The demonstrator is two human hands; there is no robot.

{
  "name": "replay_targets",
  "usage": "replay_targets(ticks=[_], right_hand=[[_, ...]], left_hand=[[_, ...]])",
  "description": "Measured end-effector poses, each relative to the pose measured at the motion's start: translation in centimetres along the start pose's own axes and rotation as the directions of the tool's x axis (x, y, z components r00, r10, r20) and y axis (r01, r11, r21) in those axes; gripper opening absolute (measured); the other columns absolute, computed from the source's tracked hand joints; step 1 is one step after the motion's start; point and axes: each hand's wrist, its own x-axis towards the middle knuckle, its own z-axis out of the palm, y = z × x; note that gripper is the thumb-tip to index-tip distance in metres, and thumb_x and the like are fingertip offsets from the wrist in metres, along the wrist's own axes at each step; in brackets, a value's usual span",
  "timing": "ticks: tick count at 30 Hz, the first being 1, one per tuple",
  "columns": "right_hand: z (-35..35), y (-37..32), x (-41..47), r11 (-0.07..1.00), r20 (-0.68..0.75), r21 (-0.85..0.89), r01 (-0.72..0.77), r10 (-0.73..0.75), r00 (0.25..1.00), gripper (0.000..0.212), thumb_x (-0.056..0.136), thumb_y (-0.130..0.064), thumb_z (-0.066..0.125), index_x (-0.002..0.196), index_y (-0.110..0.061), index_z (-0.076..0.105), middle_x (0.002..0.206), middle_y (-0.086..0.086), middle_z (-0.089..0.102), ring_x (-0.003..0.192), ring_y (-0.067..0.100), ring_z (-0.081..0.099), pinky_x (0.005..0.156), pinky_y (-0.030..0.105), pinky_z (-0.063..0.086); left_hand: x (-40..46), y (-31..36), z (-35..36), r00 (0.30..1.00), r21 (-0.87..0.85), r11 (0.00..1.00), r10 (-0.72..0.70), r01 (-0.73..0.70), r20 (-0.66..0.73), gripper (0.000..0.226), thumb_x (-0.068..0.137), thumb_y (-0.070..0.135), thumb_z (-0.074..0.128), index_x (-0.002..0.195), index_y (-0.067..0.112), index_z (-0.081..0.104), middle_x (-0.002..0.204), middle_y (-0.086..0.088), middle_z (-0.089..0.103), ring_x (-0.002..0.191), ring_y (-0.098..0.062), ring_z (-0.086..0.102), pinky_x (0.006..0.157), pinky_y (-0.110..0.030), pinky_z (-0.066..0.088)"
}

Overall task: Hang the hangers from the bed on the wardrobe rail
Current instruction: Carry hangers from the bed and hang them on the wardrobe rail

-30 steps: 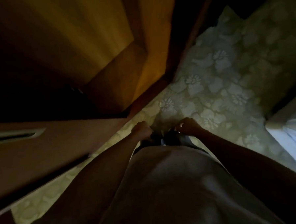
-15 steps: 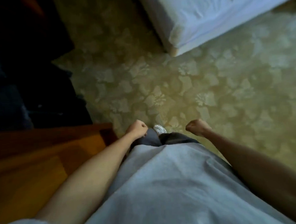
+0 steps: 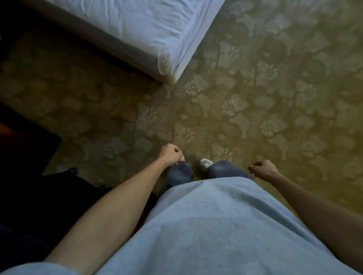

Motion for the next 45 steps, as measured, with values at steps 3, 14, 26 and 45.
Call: replay_targets(ticks=[3, 14, 26, 45], right_hand=[[1.3, -3.4, -0.4, 0.998, -0.014, 0.052, 0.025, -0.024, 1.0, 0.029, 0.09, -0.023, 0.063, 0.092, 0.004, 0.075, 0.092, 0.023, 0.073, 0.091, 0.037, 0.069, 0.066, 0.032, 0.047], [-2.7, -9.6, 1.8, 0.968, -0.081, 0.246, 0.051, -0.032, 0.996, 0.021, 0.092, -0.023, 0.062, 0.099, -0.009, 0.077, 0.095, 0.008, 0.075, 0.094, 0.024, 0.068, 0.084, 0.036, 0.053], [-24.1, -23.0, 16.6, 0.935, -0.12, 0.27, 0.23, -0.205, 0.971, 0.023, 0.09, -0.021, 0.063, 0.099, -0.005, 0.076, 0.092, 0.01, 0.075, 0.09, 0.026, 0.069, 0.08, 0.037, 0.055], [-52.4, -34.4, 39.4, 0.999, 0.084, -0.004, 0.038, -0.038, 0.996, 0.022, 0.088, -0.02, 0.061, 0.07, -0.011, 0.072, 0.071, 0.003, 0.071, 0.071, 0.02, 0.068, 0.067, 0.031, 0.055]], left_hand=[[1.0, -2.1, -2.3, 0.998, 0.018, 0.998, -0.063, 0.063, -0.01, 0.017, 0.101, 0.019, 0.059, 0.105, 0.009, 0.072, 0.084, -0.005, 0.073, 0.065, -0.011, 0.066, 0.051, -0.019, 0.048], [7.5, 9.1, -5.4, 0.993, 0.093, 0.995, 0.009, -0.02, 0.121, 0.019, 0.101, 0.018, 0.057, 0.104, 0.01, 0.073, 0.081, -0.004, 0.073, 0.062, -0.011, 0.065, 0.051, -0.019, 0.049], [19.0, 26.8, -11.6, 0.994, 0.177, 0.982, -0.078, 0.063, 0.079, 0.019, 0.099, 0.015, 0.059, 0.09, 0.008, 0.075, 0.075, -0.008, 0.073, 0.05, -0.01, 0.063, 0.046, -0.021, 0.05], [40.9, 54.4, -23.7, 0.979, -0.027, 0.979, -0.201, 0.202, 0.039, 0.022, 0.095, 0.01, 0.057, 0.084, 0.005, 0.075, 0.076, -0.008, 0.07, 0.061, -0.017, 0.061, 0.051, -0.022, 0.051]])
